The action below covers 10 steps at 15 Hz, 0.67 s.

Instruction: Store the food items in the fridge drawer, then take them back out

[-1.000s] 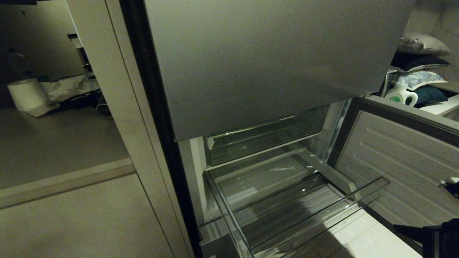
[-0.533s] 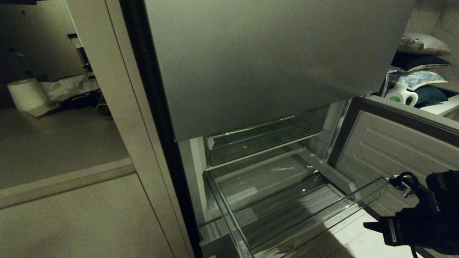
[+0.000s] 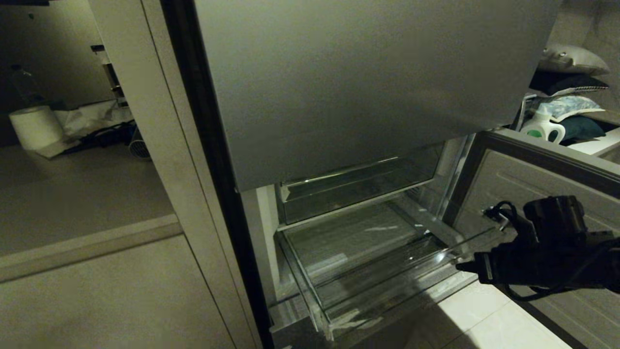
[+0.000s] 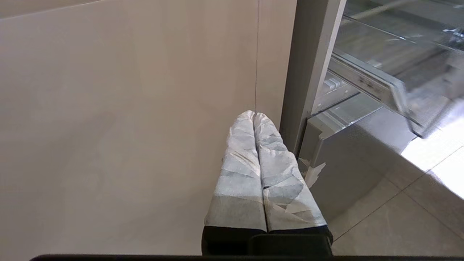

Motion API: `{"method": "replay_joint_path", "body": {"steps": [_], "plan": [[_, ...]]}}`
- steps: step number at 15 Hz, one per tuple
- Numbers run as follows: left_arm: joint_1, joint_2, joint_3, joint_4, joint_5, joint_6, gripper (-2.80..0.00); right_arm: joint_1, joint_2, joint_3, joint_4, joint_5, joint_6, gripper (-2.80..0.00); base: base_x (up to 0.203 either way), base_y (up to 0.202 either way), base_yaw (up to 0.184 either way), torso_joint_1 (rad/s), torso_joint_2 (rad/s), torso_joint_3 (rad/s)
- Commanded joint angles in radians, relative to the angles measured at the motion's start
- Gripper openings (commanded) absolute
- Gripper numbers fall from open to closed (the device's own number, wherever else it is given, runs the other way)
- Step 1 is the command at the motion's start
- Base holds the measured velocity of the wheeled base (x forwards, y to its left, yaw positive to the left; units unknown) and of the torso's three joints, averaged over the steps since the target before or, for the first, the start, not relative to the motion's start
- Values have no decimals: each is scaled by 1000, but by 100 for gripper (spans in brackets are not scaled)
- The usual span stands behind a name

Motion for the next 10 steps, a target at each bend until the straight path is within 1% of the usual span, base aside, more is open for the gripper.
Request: {"method": "replay_joint_path", "body": {"steps": [1, 3, 6, 8, 10], "plan": [[0, 1, 0, 0, 0, 1, -280, 0, 85, -35, -62, 47, 0, -280, 0, 0, 0, 0, 0, 0], [0, 1, 0, 0, 0, 1, -280, 0, 159, -60, -177, 103, 0, -280, 0, 0, 0, 0, 0, 0], [0, 1, 0, 0, 0, 1, -280, 0, 275, -106, -367, 153, 3, -280, 0, 0, 0, 0, 0, 0], [0, 1, 0, 0, 0, 1, -280, -2, 351, -148, -472, 173, 8, -280, 0, 0, 0, 0, 0, 0], [0, 1, 0, 0, 0, 1, -280, -6, 419, -218, -576, 212, 36, -280, 0, 0, 0, 0, 0, 0]]}}
